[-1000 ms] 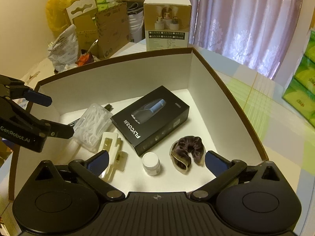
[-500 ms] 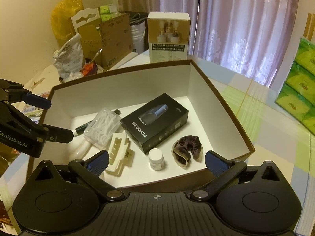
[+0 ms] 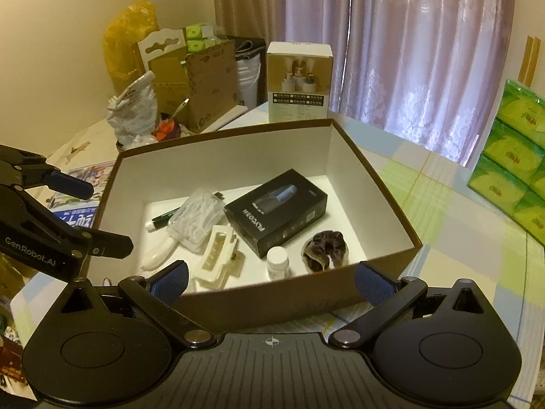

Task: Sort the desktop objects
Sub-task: 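Lift both open grippers out of the box toward the swab bag and red packet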

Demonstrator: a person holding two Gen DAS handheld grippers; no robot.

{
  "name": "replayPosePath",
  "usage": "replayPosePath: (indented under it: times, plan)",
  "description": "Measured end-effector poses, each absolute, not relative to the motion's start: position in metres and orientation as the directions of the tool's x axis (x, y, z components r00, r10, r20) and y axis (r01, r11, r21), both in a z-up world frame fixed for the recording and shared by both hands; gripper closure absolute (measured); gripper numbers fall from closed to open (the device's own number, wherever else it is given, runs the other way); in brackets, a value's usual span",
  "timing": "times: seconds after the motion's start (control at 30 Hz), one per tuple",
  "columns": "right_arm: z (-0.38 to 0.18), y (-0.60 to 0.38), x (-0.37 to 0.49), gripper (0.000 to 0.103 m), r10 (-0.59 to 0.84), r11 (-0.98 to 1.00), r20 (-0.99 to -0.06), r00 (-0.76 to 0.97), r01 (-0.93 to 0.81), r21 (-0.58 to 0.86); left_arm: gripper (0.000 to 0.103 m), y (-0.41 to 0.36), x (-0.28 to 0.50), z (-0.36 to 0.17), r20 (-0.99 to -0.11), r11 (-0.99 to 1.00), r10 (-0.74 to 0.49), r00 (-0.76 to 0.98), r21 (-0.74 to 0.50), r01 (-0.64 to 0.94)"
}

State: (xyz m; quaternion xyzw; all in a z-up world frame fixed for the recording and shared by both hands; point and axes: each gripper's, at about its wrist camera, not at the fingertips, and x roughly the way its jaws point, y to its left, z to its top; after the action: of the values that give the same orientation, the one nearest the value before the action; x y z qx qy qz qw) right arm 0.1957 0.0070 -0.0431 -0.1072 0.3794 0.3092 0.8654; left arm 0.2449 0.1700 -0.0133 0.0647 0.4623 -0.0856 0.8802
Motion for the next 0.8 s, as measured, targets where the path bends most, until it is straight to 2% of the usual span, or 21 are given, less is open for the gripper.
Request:
replayPosePath:
  times: [0.8]
  plan:
    - [-0.041, -0.042, 0.144, 0.002, 0.496, 0.771, -0.718, 0.488, -0.628, 0.107, 0.009, 0.133, 0.183, -0.009, -0.822, 0.984, -0.044, 0.567, 0.062, 0.166]
